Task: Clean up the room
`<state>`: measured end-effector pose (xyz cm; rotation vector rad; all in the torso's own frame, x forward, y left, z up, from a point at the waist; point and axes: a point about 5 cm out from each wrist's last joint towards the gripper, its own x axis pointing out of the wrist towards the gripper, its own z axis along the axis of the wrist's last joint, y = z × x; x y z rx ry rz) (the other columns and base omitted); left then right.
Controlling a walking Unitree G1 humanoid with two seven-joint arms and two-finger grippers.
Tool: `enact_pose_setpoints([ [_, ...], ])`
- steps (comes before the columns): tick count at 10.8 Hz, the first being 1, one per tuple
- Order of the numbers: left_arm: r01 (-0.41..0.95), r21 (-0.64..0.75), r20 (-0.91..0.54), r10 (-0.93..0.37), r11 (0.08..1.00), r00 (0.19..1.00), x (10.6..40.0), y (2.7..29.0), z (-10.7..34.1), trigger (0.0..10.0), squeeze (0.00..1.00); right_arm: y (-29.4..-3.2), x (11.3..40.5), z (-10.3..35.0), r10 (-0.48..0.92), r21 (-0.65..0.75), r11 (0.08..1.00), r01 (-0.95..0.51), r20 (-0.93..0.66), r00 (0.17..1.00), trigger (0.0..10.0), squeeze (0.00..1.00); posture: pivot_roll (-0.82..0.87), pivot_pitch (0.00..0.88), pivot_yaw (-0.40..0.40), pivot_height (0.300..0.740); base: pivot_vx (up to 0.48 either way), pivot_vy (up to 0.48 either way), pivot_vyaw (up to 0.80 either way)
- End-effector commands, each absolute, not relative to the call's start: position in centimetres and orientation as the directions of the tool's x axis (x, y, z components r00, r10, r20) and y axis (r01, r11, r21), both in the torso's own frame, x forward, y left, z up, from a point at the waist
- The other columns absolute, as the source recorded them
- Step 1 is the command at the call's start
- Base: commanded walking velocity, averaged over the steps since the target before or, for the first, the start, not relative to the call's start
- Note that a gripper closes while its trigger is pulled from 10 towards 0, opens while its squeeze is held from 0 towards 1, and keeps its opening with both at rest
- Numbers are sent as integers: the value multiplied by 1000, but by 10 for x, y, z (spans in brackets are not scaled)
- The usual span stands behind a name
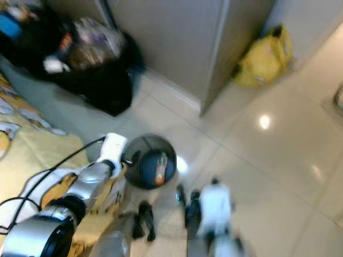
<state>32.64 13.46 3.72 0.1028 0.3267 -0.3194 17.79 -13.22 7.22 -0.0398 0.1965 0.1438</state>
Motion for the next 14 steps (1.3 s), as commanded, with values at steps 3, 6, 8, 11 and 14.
enact_pose_setpoints([
  [3, 309, -59, -42, -312, 949, 949, 340, 141, 94, 10000, 0, -165, 223, 68, 25, 27, 999, -21, -154, 988, 10000, 0, -41, 0, 93, 740, 0, 0, 0],
  [6, 417, -105, 20, -417, 903, 909, 284, 161, 92, 10000, 0, -188, 256, 66, -22, 26, 999, 26, -132, 991, 10000, 0, 1, 0, 65, 740, 0, 0, 0],
  [8, 244, -147, -44, -253, 959, 966, 281, 161, 76, 10000, 0, -185, 271, 68, 13, 13, 1000, -12, -124, 992, 10000, 0, 7, 0, 38, 740, 0, 0, 275],
  [11, 141, -96, -112, -151, 985, 982, 286, 148, 70, 10000, 0, -189, 264, 60, 95, -18, 995, -99, -171, 981, 10000, 0, -8, 0, -59, 740, 0, 0, 458],
  [14, 213, -27, -77, -215, 977, 974, 295, 134, 81, 10000, 0, -182, 266, 54, 98, 55, 994, -90, -164, 982, 10000, 0, -27, 0, 1, 740, 0, 0, 456],
])
